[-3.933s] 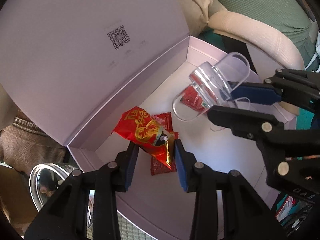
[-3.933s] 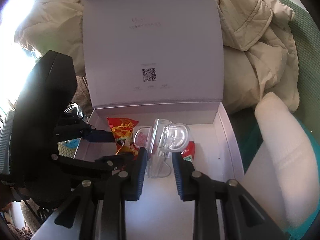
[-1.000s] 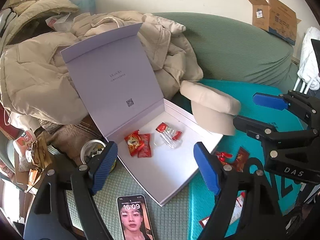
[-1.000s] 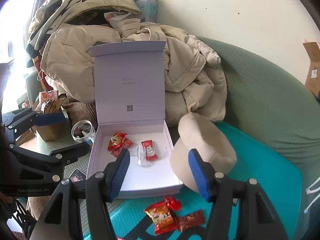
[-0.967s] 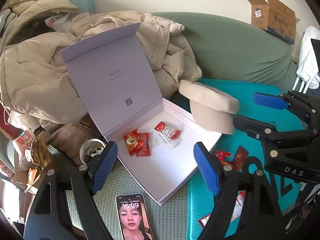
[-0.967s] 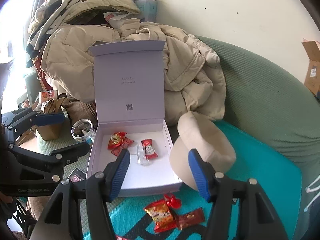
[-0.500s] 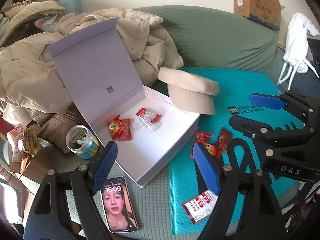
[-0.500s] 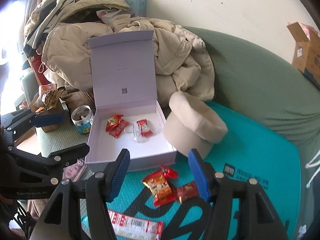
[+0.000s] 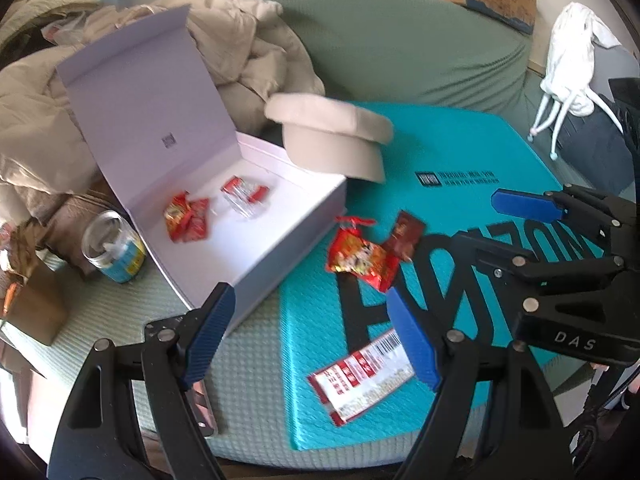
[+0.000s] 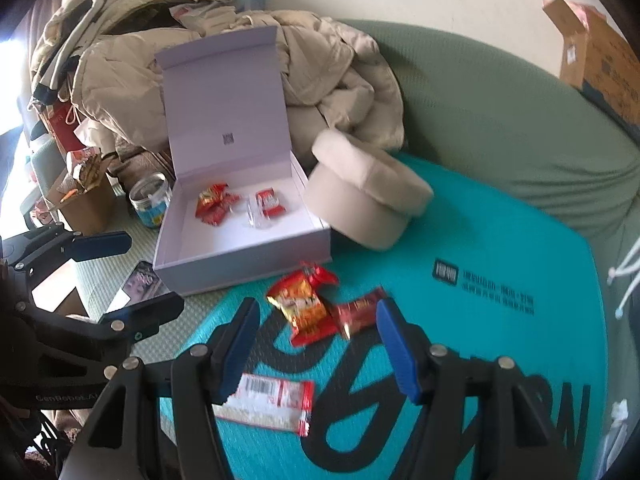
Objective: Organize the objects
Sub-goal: 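Withdraw both tools from the white box back over the mat, then lower the left tool onto the long white-red packet while the right tool nears the brown Kiss packet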
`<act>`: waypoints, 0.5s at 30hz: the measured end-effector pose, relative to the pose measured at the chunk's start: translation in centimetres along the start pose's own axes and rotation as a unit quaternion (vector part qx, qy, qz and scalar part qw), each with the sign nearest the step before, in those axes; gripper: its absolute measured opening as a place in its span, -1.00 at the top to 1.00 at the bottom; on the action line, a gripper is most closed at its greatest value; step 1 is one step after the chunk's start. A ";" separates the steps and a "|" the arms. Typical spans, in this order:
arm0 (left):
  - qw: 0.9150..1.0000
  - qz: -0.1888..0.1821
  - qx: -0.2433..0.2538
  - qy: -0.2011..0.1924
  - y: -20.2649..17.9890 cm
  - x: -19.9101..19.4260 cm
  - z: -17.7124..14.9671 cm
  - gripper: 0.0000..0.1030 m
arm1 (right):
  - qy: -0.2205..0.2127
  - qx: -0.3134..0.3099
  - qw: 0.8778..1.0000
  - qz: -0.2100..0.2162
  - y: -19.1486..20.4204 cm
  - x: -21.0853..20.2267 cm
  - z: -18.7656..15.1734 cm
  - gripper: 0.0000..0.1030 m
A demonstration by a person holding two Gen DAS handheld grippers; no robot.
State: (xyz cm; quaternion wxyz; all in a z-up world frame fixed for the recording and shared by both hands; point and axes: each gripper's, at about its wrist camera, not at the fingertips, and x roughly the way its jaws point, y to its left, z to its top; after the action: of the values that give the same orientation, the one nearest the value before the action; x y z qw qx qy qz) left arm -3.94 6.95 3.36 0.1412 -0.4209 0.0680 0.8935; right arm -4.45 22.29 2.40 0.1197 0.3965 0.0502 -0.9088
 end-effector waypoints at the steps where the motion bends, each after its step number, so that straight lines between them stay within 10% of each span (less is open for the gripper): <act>1: 1.000 -0.003 0.001 0.004 -0.2 0.3 -0.2 -0.51 | 0.004 0.003 1.000 0.000 -0.2 0.1 -0.5 -0.20; 15: 0.997 -0.052 0.032 0.042 -2.9 2.9 -3.7 -0.51 | 0.050 0.026 0.998 0.012 -1.7 2.1 -5.7 -0.20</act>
State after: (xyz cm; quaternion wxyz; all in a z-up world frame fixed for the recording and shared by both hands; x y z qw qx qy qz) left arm -2.12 9.44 -1.24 0.1980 -0.4562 0.0805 0.8638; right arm -2.23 24.66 -3.07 0.1173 0.4447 0.0278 -0.8875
